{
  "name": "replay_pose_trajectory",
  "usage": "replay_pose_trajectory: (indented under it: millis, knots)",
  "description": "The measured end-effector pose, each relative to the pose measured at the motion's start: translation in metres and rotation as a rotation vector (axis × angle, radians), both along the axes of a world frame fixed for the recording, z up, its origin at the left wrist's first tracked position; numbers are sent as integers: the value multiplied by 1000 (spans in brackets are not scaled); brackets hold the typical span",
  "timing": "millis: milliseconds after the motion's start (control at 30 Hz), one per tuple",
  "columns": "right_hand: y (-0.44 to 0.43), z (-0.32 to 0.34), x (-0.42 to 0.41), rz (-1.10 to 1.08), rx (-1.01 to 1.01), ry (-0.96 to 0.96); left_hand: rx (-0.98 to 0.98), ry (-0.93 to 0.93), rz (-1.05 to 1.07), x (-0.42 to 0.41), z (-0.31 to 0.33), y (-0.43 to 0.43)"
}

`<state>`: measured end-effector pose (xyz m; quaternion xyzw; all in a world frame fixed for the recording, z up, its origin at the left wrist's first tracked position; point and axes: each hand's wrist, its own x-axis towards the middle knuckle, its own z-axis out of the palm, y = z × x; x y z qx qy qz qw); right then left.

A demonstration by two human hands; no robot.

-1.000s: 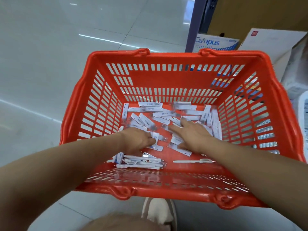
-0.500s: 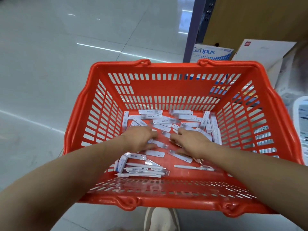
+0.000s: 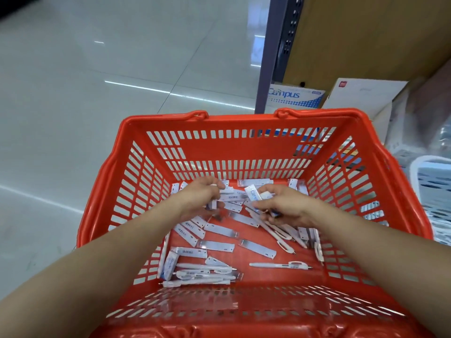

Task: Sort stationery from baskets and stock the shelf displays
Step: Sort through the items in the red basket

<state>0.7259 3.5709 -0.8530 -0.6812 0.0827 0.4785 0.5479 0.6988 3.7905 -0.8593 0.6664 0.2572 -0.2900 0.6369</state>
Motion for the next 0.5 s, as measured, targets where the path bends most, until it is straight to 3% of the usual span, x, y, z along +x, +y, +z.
replay_pose_trajectory:
  millis: [100,267,400,500]
  knots:
    - [4,27,9,-63,156,25,-133,-54,-18,6,23,-31]
    - [4,65,17,-61,179,-53,10,-323,10,16,50,-63]
    - [-26,95,32,-112,175,-74,-135,-347,147,31,74,-74]
    - [-62,124,38,-72,173,-138,-241,-332,65,41,99,-95]
